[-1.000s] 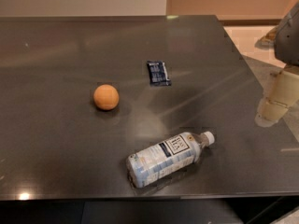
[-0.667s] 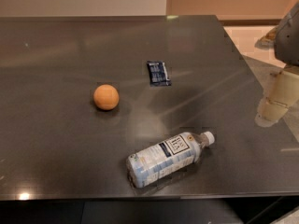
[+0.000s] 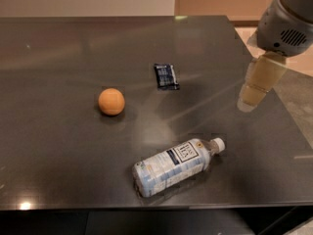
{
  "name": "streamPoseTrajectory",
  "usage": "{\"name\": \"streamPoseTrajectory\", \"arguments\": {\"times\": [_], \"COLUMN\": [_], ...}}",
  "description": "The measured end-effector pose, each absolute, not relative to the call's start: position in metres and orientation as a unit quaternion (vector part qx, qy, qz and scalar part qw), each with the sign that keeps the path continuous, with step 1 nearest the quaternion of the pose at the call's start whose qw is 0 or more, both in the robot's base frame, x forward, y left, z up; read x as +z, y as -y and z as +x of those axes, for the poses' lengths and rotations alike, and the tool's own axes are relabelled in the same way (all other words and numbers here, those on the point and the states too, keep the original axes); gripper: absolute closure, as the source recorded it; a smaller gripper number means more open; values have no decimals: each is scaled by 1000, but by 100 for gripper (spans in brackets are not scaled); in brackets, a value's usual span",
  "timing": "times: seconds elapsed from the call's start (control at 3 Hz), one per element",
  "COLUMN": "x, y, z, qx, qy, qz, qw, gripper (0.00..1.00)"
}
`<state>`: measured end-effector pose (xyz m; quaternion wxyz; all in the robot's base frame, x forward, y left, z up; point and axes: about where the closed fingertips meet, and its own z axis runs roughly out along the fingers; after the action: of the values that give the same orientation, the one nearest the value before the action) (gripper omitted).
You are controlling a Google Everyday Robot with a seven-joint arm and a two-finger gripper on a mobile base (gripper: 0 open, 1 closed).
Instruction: Move rxbar blueberry near blue plastic bottle
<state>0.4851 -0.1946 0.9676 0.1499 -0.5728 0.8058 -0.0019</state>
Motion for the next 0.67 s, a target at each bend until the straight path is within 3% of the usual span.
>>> {"name": "streamPoseTrajectory", "arguments": {"times": [0.67], "x": [949], "y": [152], "z": [555], "qx": [18], "qy": [-865], "qz": [-481], "qw": [143], "gripper": [0]}}
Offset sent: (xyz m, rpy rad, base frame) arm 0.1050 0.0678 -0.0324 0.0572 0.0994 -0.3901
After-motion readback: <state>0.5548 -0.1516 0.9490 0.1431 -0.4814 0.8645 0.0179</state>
